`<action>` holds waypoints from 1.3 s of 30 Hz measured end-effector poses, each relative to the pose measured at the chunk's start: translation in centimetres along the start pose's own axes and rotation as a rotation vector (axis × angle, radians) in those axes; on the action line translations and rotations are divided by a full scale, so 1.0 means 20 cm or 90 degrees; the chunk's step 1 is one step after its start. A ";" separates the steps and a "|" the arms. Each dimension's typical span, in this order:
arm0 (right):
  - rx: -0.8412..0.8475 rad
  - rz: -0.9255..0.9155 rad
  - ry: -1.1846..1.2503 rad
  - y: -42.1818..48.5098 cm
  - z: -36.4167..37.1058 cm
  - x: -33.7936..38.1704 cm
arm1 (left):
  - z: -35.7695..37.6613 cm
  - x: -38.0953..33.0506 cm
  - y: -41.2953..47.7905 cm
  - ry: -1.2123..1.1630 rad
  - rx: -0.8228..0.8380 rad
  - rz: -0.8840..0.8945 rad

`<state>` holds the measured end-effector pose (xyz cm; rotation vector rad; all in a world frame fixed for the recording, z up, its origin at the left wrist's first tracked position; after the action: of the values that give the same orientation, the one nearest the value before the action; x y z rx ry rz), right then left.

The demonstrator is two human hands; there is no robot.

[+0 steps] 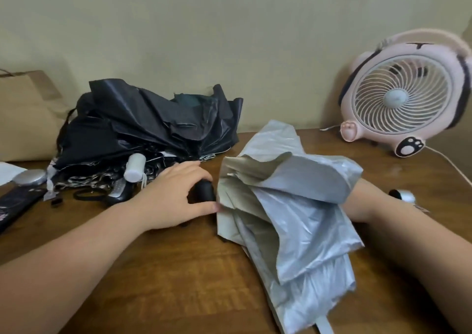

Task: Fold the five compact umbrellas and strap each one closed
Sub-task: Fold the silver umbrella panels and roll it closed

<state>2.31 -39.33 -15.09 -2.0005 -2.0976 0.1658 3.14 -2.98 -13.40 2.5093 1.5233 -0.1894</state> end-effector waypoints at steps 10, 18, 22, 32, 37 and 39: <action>0.000 -0.065 0.022 -0.04 -0.11 0.24 | -0.08 -0.03 -0.18 0.014 -0.117 -0.074; -0.076 -0.139 -0.026 -0.08 -0.08 0.26 | -0.04 -0.66 -0.18 0.047 -0.214 0.152; -0.063 -0.155 -0.049 -0.09 -0.07 0.30 | -0.15 -0.63 -0.02 -0.213 -0.275 0.123; -0.092 -0.189 0.128 0.00 -0.05 0.27 | -0.08 -0.09 0.40 -0.274 -0.183 -0.337; -0.038 -0.202 0.205 -0.08 -0.11 0.19 | -0.36 -0.26 0.13 -0.156 -0.577 -0.156; -0.182 -0.281 0.245 -0.17 -0.19 0.19 | -0.41 -0.51 -0.08 -0.119 -0.634 0.140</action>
<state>-0.17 -36.08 -10.32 -1.4831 -2.3183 -0.5767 -2.98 -9.20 -3.51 1.7514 0.9019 0.2944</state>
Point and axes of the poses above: each hand's wrist, its own y-axis towards the middle knuckle, its own z-axis out of the palm, x = y × z, the point moved 4 cm from there along y, towards the middle knuckle, and after that the axes turned 2 degrees about x, right-handed, at the moved point
